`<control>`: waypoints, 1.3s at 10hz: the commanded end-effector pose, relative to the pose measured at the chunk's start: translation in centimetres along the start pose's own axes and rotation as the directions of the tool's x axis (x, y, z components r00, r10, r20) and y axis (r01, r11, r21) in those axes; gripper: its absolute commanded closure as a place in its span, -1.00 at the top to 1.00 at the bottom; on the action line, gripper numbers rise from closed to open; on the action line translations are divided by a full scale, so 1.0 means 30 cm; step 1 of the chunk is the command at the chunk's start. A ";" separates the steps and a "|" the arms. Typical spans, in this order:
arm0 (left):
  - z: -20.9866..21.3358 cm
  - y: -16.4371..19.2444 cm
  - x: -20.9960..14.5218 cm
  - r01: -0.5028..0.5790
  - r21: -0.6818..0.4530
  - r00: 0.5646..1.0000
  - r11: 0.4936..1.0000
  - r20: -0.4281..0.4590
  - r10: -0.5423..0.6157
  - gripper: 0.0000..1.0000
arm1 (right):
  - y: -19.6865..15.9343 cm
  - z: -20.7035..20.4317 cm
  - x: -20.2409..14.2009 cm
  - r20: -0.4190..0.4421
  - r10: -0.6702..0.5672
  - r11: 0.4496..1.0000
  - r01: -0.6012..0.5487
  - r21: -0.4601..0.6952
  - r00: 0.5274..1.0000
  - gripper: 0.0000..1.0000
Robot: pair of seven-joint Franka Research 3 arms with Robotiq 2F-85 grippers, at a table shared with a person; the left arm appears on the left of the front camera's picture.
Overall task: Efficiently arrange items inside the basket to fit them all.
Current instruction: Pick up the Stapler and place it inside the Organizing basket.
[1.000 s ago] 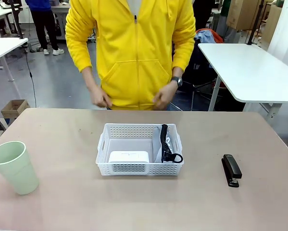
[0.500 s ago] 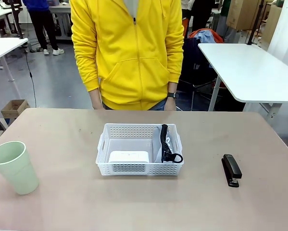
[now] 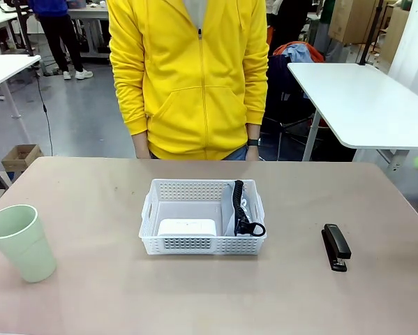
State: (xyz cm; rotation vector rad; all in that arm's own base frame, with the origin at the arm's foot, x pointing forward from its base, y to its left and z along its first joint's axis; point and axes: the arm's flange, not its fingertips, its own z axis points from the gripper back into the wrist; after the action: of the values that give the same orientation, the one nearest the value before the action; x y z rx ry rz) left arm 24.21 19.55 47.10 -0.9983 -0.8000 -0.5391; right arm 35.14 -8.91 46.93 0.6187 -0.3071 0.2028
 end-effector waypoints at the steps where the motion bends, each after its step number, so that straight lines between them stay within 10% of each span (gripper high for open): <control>1: 0.005 -0.005 0.001 0.018 -0.011 1.000 1.000 0.018 -0.018 0.93 | 0.128 -0.198 0.000 -0.222 0.038 0.970 -0.089 -0.224 0.974 1.00; 4: 0.005 -0.005 0.001 0.018 -0.011 1.000 1.000 0.018 -0.018 0.93 | 0.213 -0.441 -0.067 -0.303 -0.097 0.825 -0.093 -0.557 0.948 1.00; 13: 0.005 -0.005 0.001 0.018 -0.011 1.000 1.000 0.018 -0.018 0.93 | 0.325 -0.531 0.045 -0.271 -0.157 0.795 -0.041 -0.605 0.950 1.00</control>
State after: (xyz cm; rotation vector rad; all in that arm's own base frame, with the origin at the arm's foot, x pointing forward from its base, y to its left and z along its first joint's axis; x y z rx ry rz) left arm 24.14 19.68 47.02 -0.9984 -0.8008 -0.5354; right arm 36.68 6.49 40.35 -0.0109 -0.0418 0.1864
